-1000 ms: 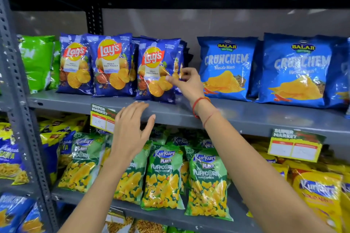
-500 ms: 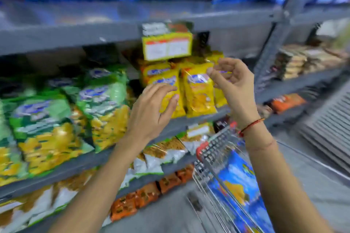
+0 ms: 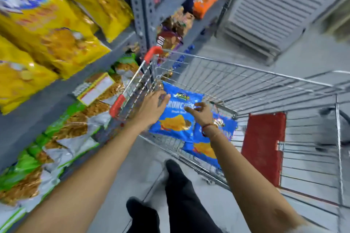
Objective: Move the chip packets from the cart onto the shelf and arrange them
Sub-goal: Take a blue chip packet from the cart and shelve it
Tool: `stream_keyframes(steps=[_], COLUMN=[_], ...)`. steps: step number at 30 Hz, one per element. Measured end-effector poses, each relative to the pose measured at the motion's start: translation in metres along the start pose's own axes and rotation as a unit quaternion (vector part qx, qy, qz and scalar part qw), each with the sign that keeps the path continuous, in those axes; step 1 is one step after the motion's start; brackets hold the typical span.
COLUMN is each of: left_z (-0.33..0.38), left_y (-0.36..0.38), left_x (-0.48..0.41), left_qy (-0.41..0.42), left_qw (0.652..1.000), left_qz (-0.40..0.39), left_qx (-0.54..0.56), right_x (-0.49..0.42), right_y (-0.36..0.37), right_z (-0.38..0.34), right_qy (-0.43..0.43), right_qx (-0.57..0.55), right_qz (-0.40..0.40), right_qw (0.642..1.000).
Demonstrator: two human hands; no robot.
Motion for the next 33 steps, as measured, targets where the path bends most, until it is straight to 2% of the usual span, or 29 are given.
stream_keyframes(steps=[3, 7, 13, 17, 20, 25, 33], left_z=[-0.034, -0.090, -0.154, -0.166, -0.178, -0.185, -0.129], left_y=[0.053, 0.097, 0.155, 0.179, 0.189, 0.181, 0.143], left_x=[-0.034, -0.071, -0.103, -0.112, -0.110, -0.101, -0.071], left_qy=[-0.082, -0.192, -0.295, -0.337, -0.372, -0.406, -0.361], left_qw=[0.995, 0.980, 0.952, 0.937, 0.920, 0.908, 0.927], left_qz=[-0.051, -0.044, -0.078, -0.023, 0.010, 0.013, 0.031], left_qx=[0.004, -0.002, 0.023, 0.093, 0.122, 0.104, 0.093], right_x=[-0.029, -0.059, -0.100, -0.116, -0.125, -0.125, -0.072], right_y=[0.011, 0.028, 0.044, 0.056, 0.056, 0.050, 0.023], right_z=[0.051, 0.088, 0.126, 0.144, 0.152, 0.139, 0.095], right_qy=[0.065, 0.105, 0.152, 0.181, 0.193, 0.162, 0.084], right_qx=[-0.036, -0.062, -0.084, -0.148, -0.132, -0.156, -0.203], right_qz=[-0.004, -0.004, 0.026, 0.025, 0.035, 0.052, 0.066], right_qw=[0.997, 0.993, 0.984, 0.972, 0.972, 0.973, 0.973])
Point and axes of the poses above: each hand's wrist, its own x-axis away from the middle knuckle, its own y-axis out of the palm, z = x × y, the point moved 8 cm from there along -x, towards the middle knuckle, and after that the axes turned 2 degrees about -x, right-handed, at the moved point
